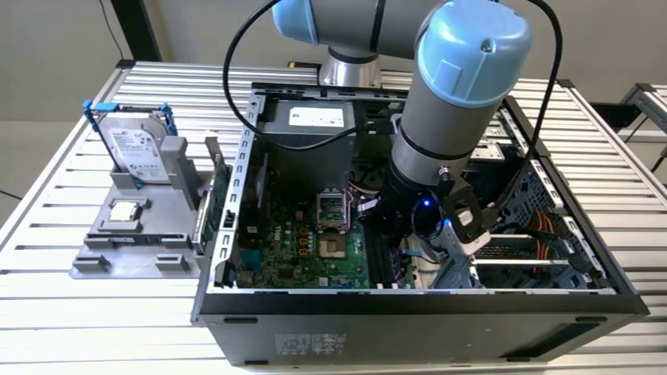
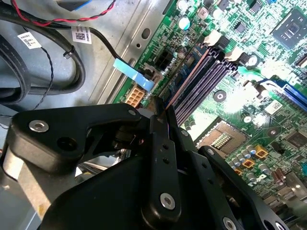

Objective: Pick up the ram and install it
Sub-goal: 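Insert the ram into the slot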

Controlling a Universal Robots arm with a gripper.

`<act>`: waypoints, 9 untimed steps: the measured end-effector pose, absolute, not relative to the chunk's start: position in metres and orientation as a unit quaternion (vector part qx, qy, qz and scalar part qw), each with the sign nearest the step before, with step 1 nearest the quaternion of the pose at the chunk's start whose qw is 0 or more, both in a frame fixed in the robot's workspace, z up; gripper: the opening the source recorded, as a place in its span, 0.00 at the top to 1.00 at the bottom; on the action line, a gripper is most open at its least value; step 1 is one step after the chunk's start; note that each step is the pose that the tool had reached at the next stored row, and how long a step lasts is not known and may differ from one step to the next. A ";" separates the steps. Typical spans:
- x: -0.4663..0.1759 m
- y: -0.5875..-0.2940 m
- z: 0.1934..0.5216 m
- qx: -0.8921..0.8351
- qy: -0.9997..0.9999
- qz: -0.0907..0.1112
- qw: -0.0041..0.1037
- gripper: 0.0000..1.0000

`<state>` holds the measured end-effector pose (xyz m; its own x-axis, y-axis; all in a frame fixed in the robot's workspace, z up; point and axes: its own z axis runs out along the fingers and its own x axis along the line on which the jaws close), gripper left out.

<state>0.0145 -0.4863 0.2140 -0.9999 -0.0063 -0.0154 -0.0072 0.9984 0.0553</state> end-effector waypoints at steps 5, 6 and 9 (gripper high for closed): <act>0.014 -0.486 0.214 -0.003 1.000 0.028 0.008 1.00; 0.014 -0.486 0.214 -0.003 1.000 0.028 0.008 1.00; 0.014 -0.486 0.214 -0.003 1.000 0.028 0.008 1.00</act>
<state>0.0142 -0.4862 0.2140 -0.9999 -0.0063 -0.0154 -0.0071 0.9984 0.0555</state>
